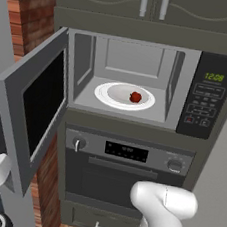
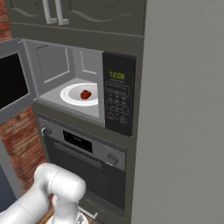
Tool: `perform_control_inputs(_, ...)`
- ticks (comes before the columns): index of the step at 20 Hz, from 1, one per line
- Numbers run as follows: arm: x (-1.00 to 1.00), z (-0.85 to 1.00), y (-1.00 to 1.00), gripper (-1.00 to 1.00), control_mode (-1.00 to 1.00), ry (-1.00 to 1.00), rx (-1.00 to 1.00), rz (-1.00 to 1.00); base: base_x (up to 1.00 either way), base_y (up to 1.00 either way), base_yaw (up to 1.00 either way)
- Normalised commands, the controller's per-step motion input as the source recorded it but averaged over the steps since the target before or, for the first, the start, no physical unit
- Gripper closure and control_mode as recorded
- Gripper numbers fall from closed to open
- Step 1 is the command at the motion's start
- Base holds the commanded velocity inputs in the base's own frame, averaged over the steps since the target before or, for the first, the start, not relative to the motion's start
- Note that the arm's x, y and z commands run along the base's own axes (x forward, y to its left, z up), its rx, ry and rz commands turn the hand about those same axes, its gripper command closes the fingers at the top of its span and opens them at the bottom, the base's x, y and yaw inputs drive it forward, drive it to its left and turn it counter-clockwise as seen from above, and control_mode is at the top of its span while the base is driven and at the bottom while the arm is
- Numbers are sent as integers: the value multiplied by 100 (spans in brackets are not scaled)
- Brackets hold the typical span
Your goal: Pick the bell pepper from the counter and place it in the microwave. Then turn on the microwave.
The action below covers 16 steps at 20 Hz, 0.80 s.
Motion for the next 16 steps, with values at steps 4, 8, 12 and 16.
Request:
perform_control_inputs(4, 1, -1, -1, -100, -100, 0, 0, 0, 0, 0, 0)
perform_control_inputs(8, 0, 0, -25, -100, -100, 0, 0, -1, 0, 0, 0)
perform_control_inputs(12, 0, 0, -37, -100, -100, 0, 0, -3, 0, 0, 0)
perform_control_inputs(16, 1, 0, -41, -100, -100, 0, 0, -5, 0, 0, 0)
